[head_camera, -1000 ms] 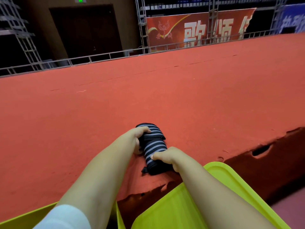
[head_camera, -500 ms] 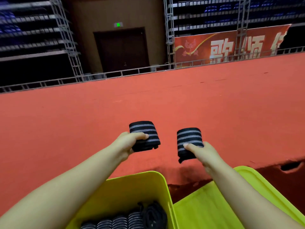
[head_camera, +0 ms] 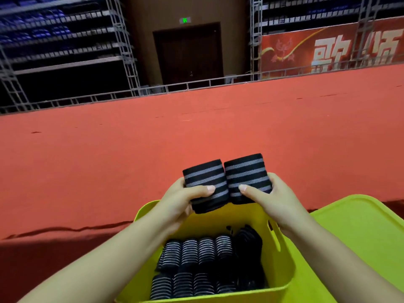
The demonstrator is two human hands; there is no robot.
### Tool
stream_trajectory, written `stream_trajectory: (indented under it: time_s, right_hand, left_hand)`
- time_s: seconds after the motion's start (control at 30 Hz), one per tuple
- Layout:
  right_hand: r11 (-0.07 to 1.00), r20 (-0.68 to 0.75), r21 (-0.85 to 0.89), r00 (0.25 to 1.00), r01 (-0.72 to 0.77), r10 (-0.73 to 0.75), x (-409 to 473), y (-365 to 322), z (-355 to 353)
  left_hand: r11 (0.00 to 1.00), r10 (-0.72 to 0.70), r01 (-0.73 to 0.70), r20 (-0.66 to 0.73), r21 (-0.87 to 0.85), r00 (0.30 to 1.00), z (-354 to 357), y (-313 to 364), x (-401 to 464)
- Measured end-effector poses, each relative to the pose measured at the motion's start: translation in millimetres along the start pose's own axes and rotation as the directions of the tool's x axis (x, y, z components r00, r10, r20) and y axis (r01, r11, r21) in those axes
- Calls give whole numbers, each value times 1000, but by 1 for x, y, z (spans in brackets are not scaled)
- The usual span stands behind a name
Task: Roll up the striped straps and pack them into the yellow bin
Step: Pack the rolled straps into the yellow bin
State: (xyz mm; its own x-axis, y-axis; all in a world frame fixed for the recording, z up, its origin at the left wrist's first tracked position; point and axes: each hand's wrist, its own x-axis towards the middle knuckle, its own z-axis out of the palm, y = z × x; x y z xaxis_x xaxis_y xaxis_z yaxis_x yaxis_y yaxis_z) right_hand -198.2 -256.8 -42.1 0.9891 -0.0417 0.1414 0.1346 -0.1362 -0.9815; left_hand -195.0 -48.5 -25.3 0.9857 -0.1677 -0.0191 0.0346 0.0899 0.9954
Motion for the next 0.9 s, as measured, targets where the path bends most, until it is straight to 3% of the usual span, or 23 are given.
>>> stream_trajectory:
  time_s: [0.23, 0.4, 0.6, 0.73, 0.9]
  right_hand:
    - [995, 166, 102, 986, -2, -15, -4, 4, 7]
    - [981, 407, 186, 913, -58, -23, 0, 5, -8]
    - [970, 568, 235, 819, -62, -85, 3, 8, -25]
    - [970, 634, 227, 769, -84, -81, 5, 9, -28]
    - [974, 573, 212, 818, -80, -58, 6, 11, -18]
  left_hand:
    - [980, 163, -167, 48, 106, 986, -21, 0, -15]
    - [951, 170, -203, 158, 231, 973, -30, 2, -22]
    - [939, 146, -208, 232, 274, 962, -30, 3, -31]
    - [944, 114, -191, 278, 267, 954, -29, 3, -34]
    - [953, 138, -179, 173, 244, 975, -32, -2, -30]
